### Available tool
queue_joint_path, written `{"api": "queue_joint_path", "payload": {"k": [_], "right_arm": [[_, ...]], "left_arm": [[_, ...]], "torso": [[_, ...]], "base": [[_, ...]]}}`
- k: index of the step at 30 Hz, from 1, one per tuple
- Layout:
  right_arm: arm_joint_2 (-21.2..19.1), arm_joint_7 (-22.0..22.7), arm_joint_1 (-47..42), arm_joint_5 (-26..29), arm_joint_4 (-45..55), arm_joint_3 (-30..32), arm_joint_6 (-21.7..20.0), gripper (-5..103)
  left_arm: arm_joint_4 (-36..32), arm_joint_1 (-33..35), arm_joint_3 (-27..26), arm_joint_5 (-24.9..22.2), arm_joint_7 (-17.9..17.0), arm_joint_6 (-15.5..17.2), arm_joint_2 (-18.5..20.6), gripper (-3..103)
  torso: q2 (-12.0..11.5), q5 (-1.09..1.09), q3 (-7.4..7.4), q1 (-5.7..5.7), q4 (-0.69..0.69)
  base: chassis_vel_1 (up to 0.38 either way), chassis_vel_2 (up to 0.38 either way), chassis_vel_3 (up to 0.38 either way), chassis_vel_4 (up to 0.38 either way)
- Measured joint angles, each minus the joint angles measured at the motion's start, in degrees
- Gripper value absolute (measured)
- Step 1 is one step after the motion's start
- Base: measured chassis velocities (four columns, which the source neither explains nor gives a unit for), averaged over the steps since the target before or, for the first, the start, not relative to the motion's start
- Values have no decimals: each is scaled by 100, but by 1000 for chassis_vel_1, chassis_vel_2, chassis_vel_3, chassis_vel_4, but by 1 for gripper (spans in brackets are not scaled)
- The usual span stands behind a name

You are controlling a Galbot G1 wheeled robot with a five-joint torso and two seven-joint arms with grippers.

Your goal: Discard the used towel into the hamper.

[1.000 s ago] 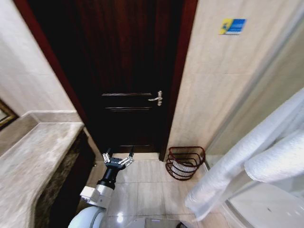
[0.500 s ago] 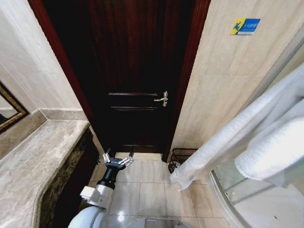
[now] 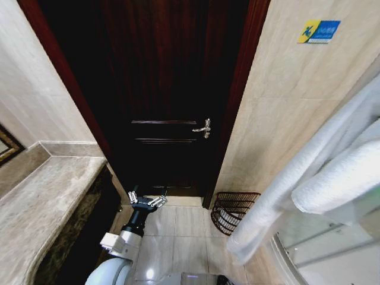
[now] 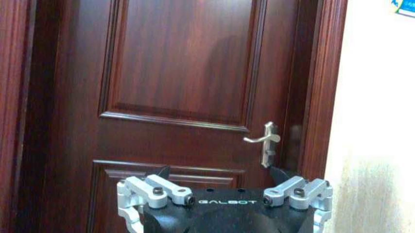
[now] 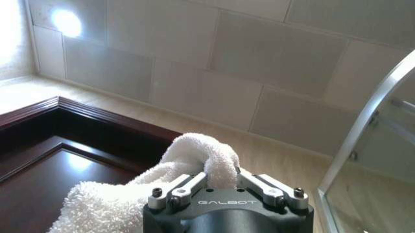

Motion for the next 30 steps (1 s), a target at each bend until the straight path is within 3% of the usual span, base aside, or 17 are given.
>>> {"api": "queue_joint_path", "payload": {"k": [10,22,30], "right_arm": [[-650,-134,1085,45,-1043,-600,279,5],[-773,-414,2271,181,-1819,-1193,505,5],[-869,-672,2577,337,-2286,-1279,818,5]], "left_arm": [[0,0,0,0,0,0,0,100],[0,0,0,0,0,0,0,100],[0,0,0,0,0,0,0,100]], "torso": [[0,0,-2,-6,0],[0,-1,-1,-4,0],[0,0,-1,-4,-1]], "base": [[0,0,0,0],[0,0,0,0],[0,0,0,0]]}}
